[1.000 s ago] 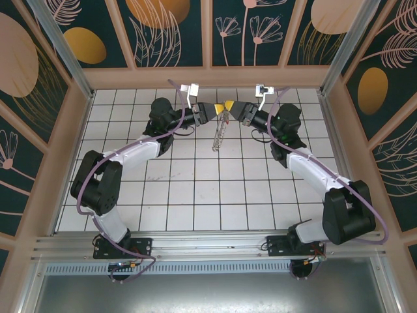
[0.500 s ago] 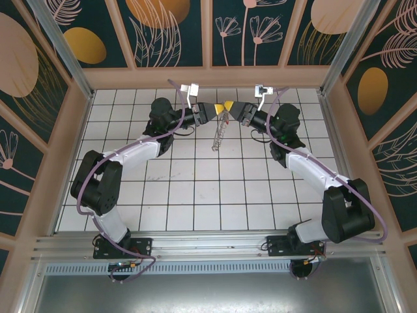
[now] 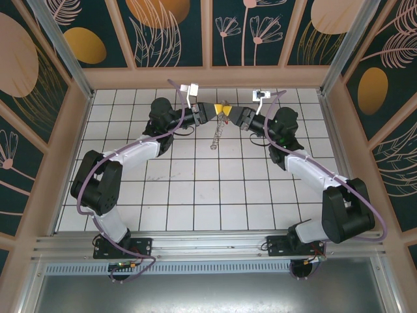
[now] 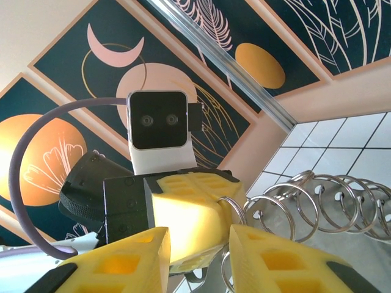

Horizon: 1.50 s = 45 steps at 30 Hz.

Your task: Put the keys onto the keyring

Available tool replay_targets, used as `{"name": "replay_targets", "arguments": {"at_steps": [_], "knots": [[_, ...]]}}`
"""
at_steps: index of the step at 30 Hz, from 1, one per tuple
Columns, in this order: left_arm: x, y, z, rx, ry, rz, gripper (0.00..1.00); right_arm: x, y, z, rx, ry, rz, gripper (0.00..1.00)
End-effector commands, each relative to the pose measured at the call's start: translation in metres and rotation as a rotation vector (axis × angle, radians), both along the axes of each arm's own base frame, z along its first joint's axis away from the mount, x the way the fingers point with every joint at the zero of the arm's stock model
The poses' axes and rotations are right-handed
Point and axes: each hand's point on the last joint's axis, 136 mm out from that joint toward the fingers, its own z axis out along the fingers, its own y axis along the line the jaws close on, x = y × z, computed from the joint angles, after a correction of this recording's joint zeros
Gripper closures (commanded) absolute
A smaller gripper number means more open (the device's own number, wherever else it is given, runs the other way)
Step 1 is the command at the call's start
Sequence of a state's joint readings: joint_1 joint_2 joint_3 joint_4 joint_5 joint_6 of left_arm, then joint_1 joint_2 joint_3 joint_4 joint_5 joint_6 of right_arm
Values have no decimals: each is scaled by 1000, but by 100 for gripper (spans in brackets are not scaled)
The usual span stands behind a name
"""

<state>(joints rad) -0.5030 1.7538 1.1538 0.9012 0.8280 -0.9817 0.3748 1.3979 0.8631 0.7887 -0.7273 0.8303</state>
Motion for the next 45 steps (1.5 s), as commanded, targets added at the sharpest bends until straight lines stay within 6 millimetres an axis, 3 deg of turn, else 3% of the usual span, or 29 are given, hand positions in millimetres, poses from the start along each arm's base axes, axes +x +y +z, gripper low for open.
{"name": "replay_targets", "arguments": {"at_steps": [1,5,11,26,31,36,39,40,45], "knots": [[-6,1,29,-46,-96,-8,100,-5,-3,6,12,-24,-5,65],[-8,1,28,-43,-99,-14,100,-1,-14,12,18,-29,-34,65],[-8,2,28,-45,-99,-19,100,2,-13,15,18,-33,-30,65],[-9,1,28,-47,-99,-21,100,3,6,15,21,-35,27,70],[-9,1,29,-49,-101,-22,100,2,6,13,16,-34,29,81],[-9,1,30,-49,-101,-23,100,2,4,12,3,-37,21,100],[-9,1,29,-47,-100,-23,100,5,0,10,-11,-40,7,100],[-9,1,27,-42,-99,-23,97,6,-3,11,-15,-43,2,100],[-5,7,30,48,-149,43,63,17,-17,-1,-125,-69,-23,100]]}}
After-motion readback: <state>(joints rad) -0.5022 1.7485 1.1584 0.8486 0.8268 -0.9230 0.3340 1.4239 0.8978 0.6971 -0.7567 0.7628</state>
